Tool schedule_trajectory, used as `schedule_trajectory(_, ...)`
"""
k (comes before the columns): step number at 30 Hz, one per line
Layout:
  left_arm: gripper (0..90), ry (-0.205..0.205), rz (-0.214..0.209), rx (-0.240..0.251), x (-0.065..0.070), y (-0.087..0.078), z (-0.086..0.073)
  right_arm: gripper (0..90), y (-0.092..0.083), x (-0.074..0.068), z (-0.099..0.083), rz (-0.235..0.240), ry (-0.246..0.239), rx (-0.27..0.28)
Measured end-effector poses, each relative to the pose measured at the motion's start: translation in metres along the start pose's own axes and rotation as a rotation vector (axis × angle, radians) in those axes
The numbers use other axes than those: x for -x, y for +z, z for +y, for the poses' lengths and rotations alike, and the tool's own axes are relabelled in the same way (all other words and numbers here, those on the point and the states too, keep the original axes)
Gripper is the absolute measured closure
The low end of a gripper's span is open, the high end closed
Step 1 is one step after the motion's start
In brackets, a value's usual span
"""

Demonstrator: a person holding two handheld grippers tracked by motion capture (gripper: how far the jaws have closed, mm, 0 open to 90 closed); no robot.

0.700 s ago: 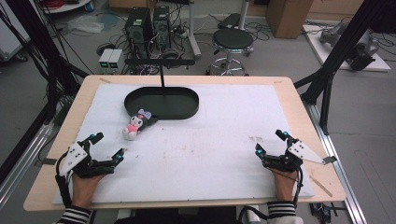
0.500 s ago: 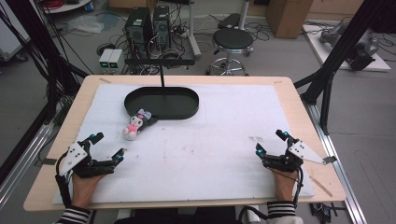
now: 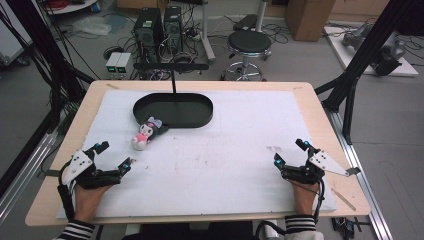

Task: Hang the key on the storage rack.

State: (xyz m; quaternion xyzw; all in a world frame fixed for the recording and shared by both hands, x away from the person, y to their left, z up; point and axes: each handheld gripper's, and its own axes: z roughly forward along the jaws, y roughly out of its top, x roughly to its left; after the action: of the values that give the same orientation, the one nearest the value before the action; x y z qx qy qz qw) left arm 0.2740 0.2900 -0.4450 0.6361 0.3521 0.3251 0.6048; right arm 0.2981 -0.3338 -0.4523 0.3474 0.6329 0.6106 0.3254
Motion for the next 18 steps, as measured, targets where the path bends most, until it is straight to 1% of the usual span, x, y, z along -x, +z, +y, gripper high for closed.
schedule_trajectory(2,1.7,-0.014,0.003,-0.008,-0.003,0.000,0.006,0.8,0.000,0.000,0.000,0.001,-0.004,-0.001)
schedule_trajectory(5,1.7,0.002,0.004,-0.028,-0.006,0.004,0.018,0.8,0.000,0.000,0.000,0.000,0.005,0.000)
schedule_trajectory(6,1.7,0.007,0.000,-0.037,-0.007,0.005,0.021,0.8,0.000,0.000,0.000,0.000,0.005,0.000)
schedule_trajectory(7,1.7,-0.005,-0.030,-0.058,-0.010,0.011,0.029,0.8,0.000,0.000,0.000,0.000,0.004,0.000)
schedule_trajectory(8,1.7,-0.005,-0.030,-0.058,-0.010,0.011,0.029,0.8,0.000,0.000,0.000,0.000,0.004,0.000)
schedule_trajectory(10,1.7,-0.004,-0.049,-0.084,-0.012,0.015,0.036,0.8,0.000,0.000,0.000,0.000,0.001,0.000)
schedule_trajectory(14,1.7,0.030,-0.084,-0.165,-0.015,0.026,0.052,0.8,0.000,0.000,0.000,0.002,-0.006,-0.001)
schedule_trajectory(15,1.7,0.045,-0.088,-0.179,-0.016,0.029,0.055,0.8,0.000,0.000,0.000,-0.001,-0.009,0.000)
schedule_trajectory(17,1.7,0.047,-0.090,-0.213,-0.017,0.036,0.062,0.8,0.000,0.000,0.000,-0.002,-0.011,-0.001)
schedule_trajectory(18,1.7,0.049,-0.077,-0.234,-0.017,0.039,0.066,0.8,0.000,-0.001,0.000,-0.001,-0.007,-0.003)
